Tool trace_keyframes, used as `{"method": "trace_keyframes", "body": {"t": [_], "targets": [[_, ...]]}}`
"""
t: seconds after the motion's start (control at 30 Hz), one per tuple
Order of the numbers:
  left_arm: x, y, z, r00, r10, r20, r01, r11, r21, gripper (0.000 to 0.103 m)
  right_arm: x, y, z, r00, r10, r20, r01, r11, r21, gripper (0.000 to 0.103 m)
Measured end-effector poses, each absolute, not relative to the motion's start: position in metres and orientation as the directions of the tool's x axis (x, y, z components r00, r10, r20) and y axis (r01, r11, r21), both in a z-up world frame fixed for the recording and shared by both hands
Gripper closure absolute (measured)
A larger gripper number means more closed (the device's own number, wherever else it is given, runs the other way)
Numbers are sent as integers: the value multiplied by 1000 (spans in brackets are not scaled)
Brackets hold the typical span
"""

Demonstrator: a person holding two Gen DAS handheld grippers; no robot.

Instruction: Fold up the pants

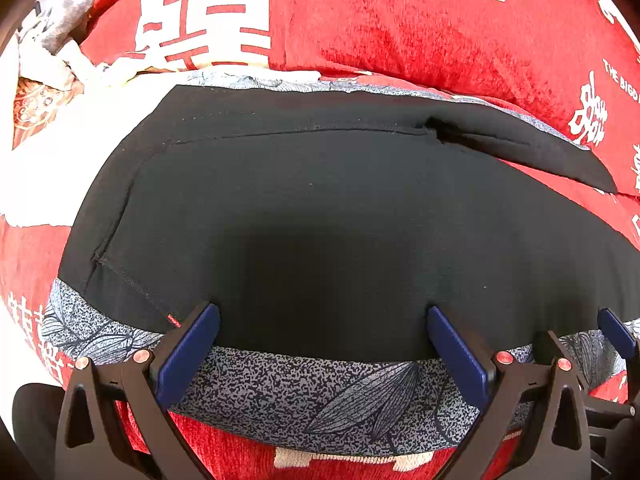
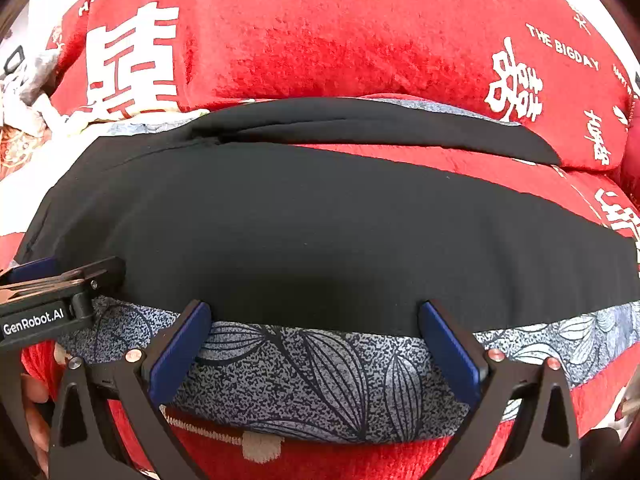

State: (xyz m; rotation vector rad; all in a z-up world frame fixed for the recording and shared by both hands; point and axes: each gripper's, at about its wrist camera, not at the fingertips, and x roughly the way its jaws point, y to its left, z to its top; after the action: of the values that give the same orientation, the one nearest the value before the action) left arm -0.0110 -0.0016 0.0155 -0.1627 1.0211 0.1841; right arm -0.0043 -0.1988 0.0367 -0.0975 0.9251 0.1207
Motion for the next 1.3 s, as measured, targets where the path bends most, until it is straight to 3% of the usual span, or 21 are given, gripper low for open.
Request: {"method": "trace_keyframes", "body": {"t": [0.93,1.0,1.1,1.3], "targets": [[-21,-3,10,552,68,-831,-170,985,-32,0,1,-194,36,535,27,-845,-131,990,-51,0],[-20,-2,16,534,75,-842,-163,987,-15,0,0,-192,37,529,26,-848,-149,987,-63,0],[-23,0,41,596,142,-790,-181,983,39,0,8,-192,44,465,19,-885,-166,984,-66,0],[18,20,62,540,55,-840,-119,993,-12,0,29,-178,88,537,59,-842,-263,960,-100,0]]}}
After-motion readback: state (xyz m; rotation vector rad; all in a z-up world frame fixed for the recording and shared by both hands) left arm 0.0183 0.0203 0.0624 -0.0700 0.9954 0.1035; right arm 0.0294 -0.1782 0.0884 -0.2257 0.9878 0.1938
